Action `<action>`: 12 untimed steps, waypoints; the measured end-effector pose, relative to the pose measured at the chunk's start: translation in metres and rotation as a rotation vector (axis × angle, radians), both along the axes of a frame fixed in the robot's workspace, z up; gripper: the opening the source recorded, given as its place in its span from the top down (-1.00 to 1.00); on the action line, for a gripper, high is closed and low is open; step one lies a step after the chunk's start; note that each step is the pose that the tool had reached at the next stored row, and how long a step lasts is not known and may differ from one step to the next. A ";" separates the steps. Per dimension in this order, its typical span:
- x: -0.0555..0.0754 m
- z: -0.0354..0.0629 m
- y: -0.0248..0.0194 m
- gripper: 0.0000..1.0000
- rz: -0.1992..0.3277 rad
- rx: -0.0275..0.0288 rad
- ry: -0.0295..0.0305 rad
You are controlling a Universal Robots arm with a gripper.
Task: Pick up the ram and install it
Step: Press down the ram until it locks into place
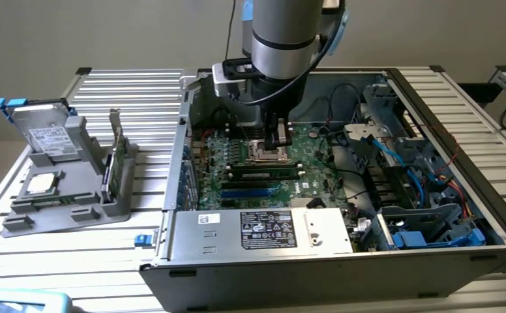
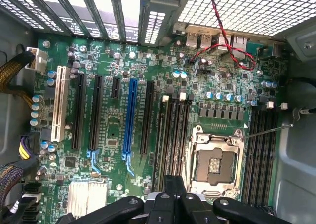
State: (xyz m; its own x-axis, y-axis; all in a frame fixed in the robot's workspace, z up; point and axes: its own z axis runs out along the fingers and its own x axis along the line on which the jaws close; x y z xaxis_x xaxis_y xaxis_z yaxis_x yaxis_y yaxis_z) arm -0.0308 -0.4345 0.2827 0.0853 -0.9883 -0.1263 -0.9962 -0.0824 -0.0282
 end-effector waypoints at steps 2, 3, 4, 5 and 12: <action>0.000 0.0001 0.0000 0.79 0.000 0.0000 0.0001; 0.000 0.0001 0.0000 0.79 0.000 0.0000 0.0001; 0.000 0.0001 0.0000 0.79 0.000 0.0001 0.0000; 0.000 0.0001 0.0000 0.79 0.000 0.0000 0.0000; 0.000 0.0006 -0.0001 0.79 -0.082 -0.0001 0.0001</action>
